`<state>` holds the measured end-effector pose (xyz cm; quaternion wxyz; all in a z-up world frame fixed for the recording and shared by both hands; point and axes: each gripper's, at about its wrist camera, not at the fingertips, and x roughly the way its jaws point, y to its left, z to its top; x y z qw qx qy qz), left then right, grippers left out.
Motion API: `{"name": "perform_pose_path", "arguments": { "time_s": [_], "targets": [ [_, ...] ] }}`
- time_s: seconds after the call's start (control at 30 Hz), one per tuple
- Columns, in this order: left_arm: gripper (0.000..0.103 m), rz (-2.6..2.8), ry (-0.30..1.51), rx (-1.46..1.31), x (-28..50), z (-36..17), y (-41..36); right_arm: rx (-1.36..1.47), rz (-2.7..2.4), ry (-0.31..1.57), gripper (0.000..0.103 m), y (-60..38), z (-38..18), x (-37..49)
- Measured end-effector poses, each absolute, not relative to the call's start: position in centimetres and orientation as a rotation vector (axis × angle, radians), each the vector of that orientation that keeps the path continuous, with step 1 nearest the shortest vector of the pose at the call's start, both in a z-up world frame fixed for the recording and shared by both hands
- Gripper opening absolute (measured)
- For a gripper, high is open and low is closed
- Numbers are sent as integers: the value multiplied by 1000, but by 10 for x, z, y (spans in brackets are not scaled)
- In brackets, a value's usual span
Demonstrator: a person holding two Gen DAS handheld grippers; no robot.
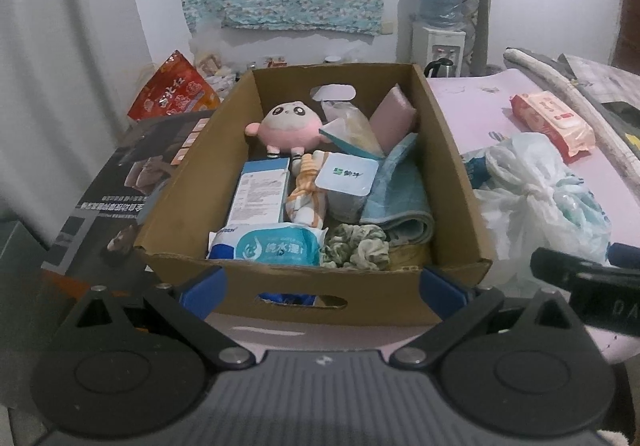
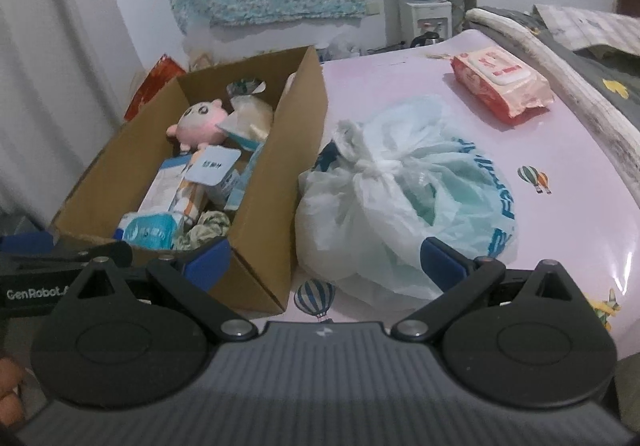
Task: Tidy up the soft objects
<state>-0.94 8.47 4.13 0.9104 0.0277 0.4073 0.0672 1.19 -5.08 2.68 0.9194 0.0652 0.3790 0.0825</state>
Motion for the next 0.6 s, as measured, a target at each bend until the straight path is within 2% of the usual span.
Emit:
{"name": "perform_pose_path", "arguments": {
  "time_s": [0.6],
  "targets": [
    [103, 161, 921, 35, -4, 26, 95, 39, 174, 838, 102, -37, 16, 19]
  ]
}}
